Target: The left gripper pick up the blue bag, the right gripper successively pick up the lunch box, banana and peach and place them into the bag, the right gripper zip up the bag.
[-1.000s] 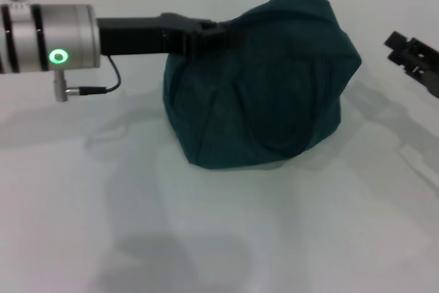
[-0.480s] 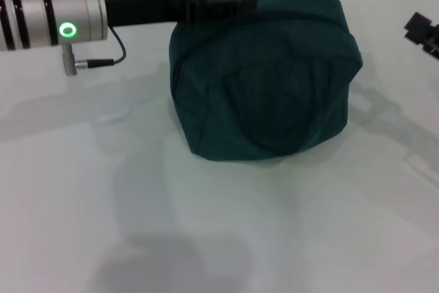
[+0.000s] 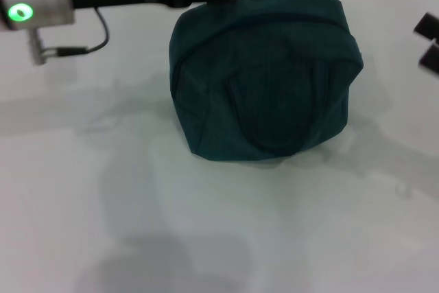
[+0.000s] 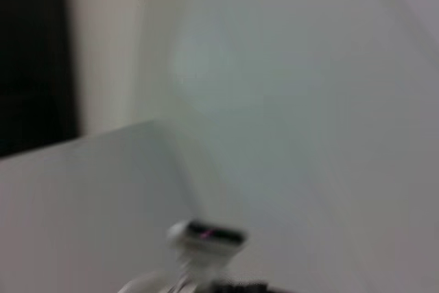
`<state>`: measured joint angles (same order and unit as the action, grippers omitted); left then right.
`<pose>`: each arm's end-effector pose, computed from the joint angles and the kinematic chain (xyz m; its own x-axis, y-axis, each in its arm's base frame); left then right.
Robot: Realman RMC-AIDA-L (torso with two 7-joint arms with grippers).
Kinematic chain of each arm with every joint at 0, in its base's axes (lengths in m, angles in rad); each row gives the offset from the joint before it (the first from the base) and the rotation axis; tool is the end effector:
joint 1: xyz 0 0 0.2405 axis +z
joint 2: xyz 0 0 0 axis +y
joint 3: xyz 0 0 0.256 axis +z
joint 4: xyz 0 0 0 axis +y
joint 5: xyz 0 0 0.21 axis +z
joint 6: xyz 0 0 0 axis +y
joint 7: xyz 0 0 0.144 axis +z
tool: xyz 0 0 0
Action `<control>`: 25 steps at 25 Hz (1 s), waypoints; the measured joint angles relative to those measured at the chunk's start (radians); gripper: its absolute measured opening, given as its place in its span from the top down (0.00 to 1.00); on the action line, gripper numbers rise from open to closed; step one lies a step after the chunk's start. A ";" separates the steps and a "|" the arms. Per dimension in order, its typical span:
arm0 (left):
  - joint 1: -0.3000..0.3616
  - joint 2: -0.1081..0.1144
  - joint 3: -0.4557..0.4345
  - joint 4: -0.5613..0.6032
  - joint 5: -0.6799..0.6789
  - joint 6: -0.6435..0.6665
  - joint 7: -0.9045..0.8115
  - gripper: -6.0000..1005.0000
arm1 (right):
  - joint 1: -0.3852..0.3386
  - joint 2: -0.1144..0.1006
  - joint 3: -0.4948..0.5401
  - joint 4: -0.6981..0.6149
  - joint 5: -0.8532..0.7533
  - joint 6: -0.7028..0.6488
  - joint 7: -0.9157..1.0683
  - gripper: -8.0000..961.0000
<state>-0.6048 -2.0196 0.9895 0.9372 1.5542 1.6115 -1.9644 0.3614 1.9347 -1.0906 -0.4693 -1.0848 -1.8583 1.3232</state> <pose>-0.1437 0.3640 0.0516 0.6226 0.4392 0.6477 0.4624 -0.8742 0.1482 0.2528 0.2829 0.0627 0.3740 -0.2013 -0.9053 -0.4130 -0.9102 0.0318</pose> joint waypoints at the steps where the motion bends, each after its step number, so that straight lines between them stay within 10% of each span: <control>1: 0.007 0.006 -0.006 0.000 -0.007 0.046 0.004 0.18 | 0.002 -0.001 0.000 -0.013 -0.026 -0.026 -0.029 0.11; 9: 0.134 0.038 -0.044 -0.001 -0.010 0.308 0.156 0.12 | 0.024 0.033 -0.005 -0.134 -0.294 -0.063 -0.153 0.12; 25: 0.275 0.040 -0.055 -0.118 0.055 0.343 0.472 0.12 | 0.123 0.080 -0.039 -0.103 -0.425 0.064 -0.145 0.12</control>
<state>-0.3294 -1.9794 0.9342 0.8196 1.6096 1.9548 -1.4922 0.4847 2.0150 -1.1295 -0.5725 -1.5098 -1.7939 1.1782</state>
